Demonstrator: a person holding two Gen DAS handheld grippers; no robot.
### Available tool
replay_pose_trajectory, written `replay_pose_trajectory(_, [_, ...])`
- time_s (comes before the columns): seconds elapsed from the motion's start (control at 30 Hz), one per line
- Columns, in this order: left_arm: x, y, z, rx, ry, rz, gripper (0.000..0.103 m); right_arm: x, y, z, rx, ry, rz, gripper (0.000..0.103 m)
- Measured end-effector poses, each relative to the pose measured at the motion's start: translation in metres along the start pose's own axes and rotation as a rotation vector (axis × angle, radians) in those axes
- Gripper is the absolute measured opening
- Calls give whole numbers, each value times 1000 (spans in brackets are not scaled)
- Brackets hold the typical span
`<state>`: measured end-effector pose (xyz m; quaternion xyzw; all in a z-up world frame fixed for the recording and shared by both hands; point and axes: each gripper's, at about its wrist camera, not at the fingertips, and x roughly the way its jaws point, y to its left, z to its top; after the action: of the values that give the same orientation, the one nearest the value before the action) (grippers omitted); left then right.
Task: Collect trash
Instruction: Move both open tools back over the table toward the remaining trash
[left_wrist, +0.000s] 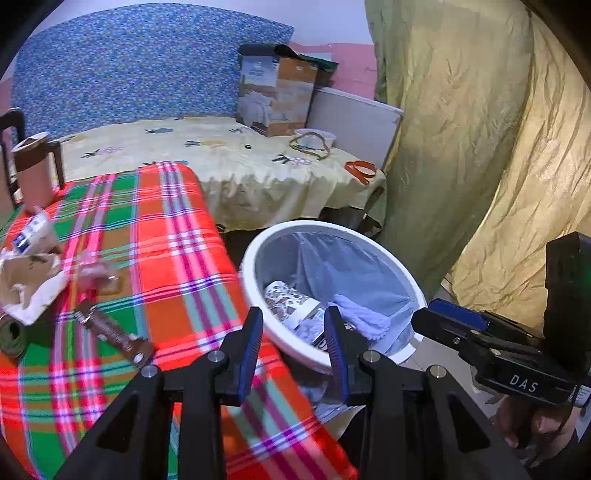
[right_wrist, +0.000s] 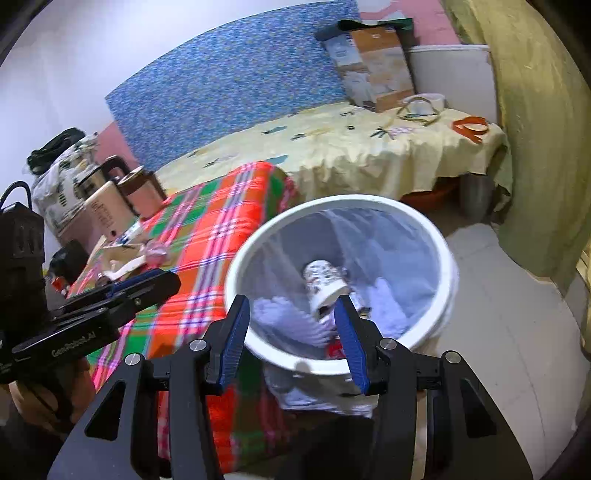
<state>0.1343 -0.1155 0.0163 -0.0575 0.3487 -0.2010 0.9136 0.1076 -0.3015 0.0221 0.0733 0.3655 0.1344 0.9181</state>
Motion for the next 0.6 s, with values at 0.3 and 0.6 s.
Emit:
replay_pose_trajectory(0.3, [-24,20,-16,-45,-24,57,36,3,28,-6,-65,26,62,50])
replay_pose_trajectory(0.6, [-43,42,-30,-85,-38,102,36,6,49,-11,-100,44,108,50])
